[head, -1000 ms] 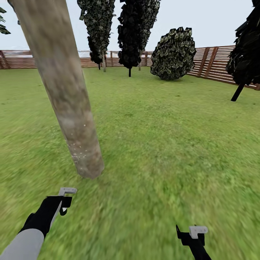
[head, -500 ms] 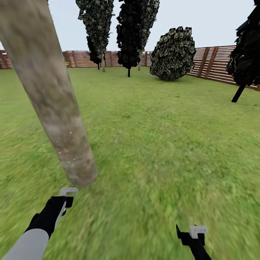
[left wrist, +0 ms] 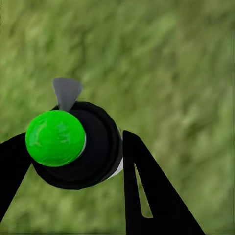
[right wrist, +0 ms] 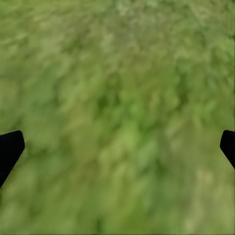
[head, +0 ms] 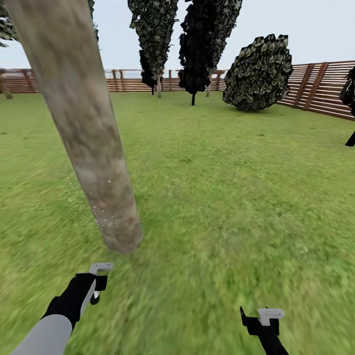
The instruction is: In the garden, pick up the pesticide atomizer on the floor and spray pesticide onto both trees until each tree trunk is fully covered.
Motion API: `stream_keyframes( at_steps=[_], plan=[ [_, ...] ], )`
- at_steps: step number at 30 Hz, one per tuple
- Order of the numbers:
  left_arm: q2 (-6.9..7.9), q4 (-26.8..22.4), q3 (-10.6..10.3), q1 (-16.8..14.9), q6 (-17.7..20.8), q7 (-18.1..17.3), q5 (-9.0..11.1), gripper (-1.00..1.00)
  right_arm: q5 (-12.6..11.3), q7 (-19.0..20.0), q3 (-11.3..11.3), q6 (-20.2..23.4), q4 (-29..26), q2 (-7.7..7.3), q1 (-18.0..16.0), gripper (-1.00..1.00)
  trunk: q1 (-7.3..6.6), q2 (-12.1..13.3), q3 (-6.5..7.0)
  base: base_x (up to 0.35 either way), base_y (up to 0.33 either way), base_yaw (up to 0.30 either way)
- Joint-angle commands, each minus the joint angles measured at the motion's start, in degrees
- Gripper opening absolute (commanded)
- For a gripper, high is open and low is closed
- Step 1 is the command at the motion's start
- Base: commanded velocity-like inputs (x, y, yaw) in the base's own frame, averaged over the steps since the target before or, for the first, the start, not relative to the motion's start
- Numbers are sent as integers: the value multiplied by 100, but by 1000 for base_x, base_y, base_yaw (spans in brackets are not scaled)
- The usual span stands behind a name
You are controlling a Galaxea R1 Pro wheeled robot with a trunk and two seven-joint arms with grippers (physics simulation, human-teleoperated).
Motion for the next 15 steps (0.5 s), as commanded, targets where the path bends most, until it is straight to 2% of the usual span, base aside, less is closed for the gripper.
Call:
stream_keyframes(
  at_steps=[1, 5, 15],
  plan=[
    [-34, -1, 0, 0, 4, 9, -19, -100, -2, 0, 1, 0, 0, 0, -1, 100, 0, 0, 0, 0, 0, 277],
    [-49, -6, 2, 0, 23, 25, -19, -100, -1, 0, 1, 0, 0, 0, 1, 100, 0, 0, 0, 13, -13, 177],
    [-55, -13, 10, 0, 22, 28, -3, -100, 1, 0, 1, 0, 0, -9, 1, 100, 0, 0, 0, 183, -202, 4]
  ],
)
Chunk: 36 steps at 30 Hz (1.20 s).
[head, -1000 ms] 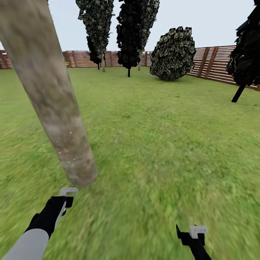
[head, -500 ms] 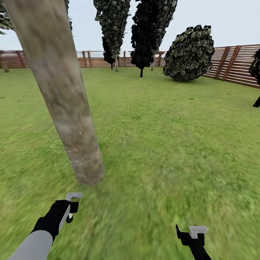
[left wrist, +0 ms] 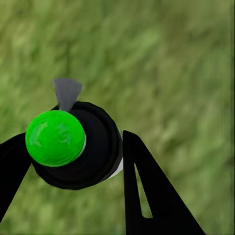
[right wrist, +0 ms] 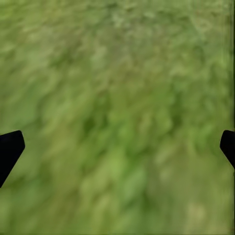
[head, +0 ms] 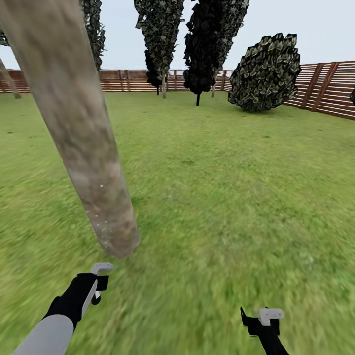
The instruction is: In the garden, pick up the pesticide atomizer on the floor and spray pesticide onto both trees until each tree trunk is fully covered.
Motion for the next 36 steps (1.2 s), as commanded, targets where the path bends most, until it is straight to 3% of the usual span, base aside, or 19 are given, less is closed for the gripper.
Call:
stream_keyframes(
  at_steps=[1, 19, 29, 36],
  plan=[
    [-2, -1, 1, 0, 0, -1, -4, -100, 1, 0, 0, 0, 0, 2, 2, 100, 0, 0, 0, 161, -233, 4],
    [-6, -2, -6, 0, -1, 8, -4, -100, 0, 0, 0, 0, 0, 9, -2, 100, 0, 0, 0, 130, -250, 240],
    [-5, -43, 1, 0, -9, 8, -4, -100, 1, 0, 0, 0, 0, 0, 1, 100, 0, 0, 0, 46, -266, 31],
    [-12, -46, 1, 0, -9, 8, 2, -100, 1, 0, 0, 0, 0, 4, 0, 100, 0, 0, 0, 0, -274, 259]
  ],
)
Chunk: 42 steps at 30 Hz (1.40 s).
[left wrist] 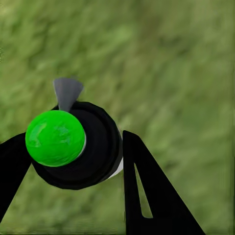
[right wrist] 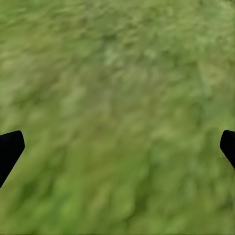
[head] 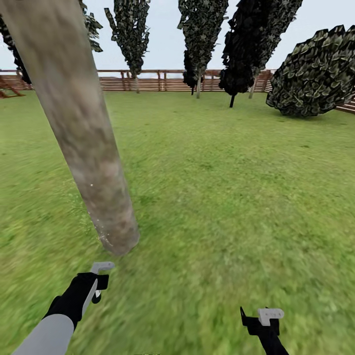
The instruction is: In the garden, pick up the pesticide atomizer on the floor and spray pesticide onto both trees until each tree trunk is fully covered.
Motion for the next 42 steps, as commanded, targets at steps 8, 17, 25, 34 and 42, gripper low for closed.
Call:
stream_keyframes(
  at_steps=[8, 17, 25, 34, 42],
  plan=[
    [-1, 0, 0, 0, 0, -1, 1, -100, 0, 0, 0, 0, 0, 0, -2, 100, 0, 0, 0, 80, -274, 258],
    [-1, 0, 0, 0, 0, -1, -7, -100, 0, 0, 0, 0, 0, -3, -1, 100, 0, 0, 0, 127, -274, 19],
    [-1, 2, -1, 0, 0, -1, -5, -100, 0, 0, 0, 0, 0, -1, -2, 100, 0, 0, 0, 112, -274, 215],
    [-1, 0, -5, 0, 0, -1, -7, -100, 0, 0, 0, 0, 0, 1, 1, 100, 0, 0, 0, 97, -274, 276],
    [-1, 0, -6, 0, -7, -1, -3, -100, 0, 0, 0, 0, 0, -2, -1, 100, 0, 0, 0, 102, -274, 277]
  ],
)
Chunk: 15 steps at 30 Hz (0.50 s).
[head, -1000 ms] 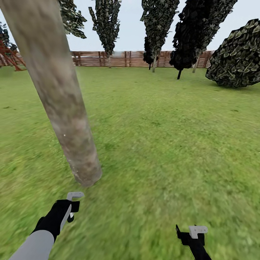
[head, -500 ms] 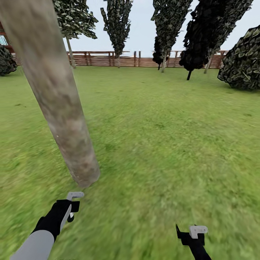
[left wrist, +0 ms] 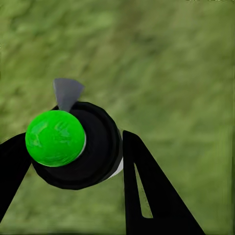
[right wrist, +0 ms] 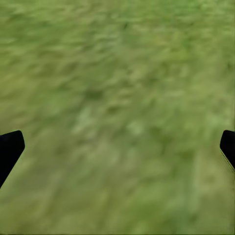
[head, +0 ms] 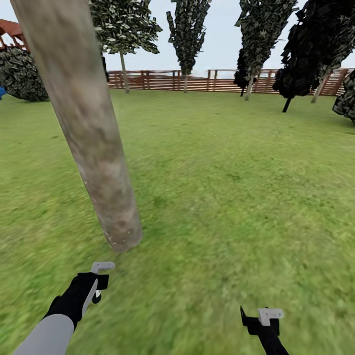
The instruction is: In the garden, pick up the pesticide atomizer on the floor and spray pesticide onto both trees until each tree trunk is fully covered.
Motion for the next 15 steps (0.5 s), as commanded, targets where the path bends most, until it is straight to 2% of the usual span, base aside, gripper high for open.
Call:
stream_keyframes(
  at_steps=[1, 5, 10, 12, 15],
  plan=[
    [0, 0, -1, 0, -1, -4, 0, -100, 0, 0, 0, 0, 0, -1, 1, 100, 0, 0, 0, 128, -274, 277],
    [17, -16, 9, 0, -8, -53, -4, -100, 0, 0, 0, 0, 0, -2, -1, 100, 0, 0, 0, 88, -168, 277],
    [-14, -121, -18, -63, 10, -85, -4, -100, 0, 0, 0, 0, 0, 8, -1, 100, 0, 0, 0, 9, -17, 277],
    [32, -134, -18, -86, 48, -93, -6, -100, 0, 0, 0, 0, 0, 7, 1, 100, 0, 0, 0, 1, -1, 146],
    [325, -196, -17, -275, 91, -119, -4, -100, 0, 0, 0, 0, 0, 6, 0, 100, 0, 0, 0, 0, 0, 29]
  ],
)
